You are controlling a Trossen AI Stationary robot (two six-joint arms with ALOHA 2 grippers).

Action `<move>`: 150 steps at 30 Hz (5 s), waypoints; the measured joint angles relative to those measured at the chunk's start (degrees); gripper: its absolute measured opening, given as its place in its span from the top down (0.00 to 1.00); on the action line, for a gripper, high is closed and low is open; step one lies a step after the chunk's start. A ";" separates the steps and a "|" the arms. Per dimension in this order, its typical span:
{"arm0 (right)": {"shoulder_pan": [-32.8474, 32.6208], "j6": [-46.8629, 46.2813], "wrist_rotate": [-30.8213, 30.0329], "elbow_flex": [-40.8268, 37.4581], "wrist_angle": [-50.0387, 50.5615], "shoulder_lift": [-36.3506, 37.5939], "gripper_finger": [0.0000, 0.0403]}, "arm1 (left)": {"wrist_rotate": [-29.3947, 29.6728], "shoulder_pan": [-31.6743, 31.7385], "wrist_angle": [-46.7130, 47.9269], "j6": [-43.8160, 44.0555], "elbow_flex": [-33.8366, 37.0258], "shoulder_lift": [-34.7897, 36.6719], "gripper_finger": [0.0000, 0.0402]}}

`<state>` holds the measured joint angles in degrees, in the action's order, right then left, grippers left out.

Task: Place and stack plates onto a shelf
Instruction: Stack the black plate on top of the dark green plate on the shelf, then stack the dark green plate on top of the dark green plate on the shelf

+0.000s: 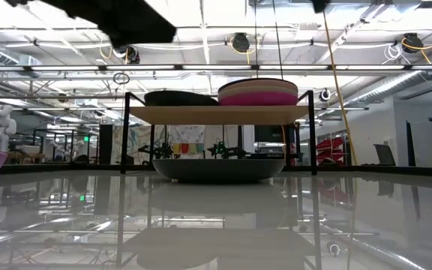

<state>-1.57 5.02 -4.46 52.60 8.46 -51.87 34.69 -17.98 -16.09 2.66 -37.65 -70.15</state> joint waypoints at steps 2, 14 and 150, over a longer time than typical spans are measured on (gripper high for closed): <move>-1.24 -1.01 0.02 -6.54 -5.54 4.34 0.72 | -1.28 0.17 1.53 -0.01 -2.59 -2.97 0.63; -3.20 -1.33 0.03 -30.23 -28.47 20.52 0.72 | -18.01 0.59 20.61 -2.74 -20.10 -20.31 0.63; -4.34 -4.46 6.34 -27.94 -11.62 12.10 0.72 | -18.09 6.45 -35.46 -9.03 7.27 3.66 0.67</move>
<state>-5.91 0.56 1.89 24.67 -3.17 -39.77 16.60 -11.53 -51.55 -6.36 -30.39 -66.49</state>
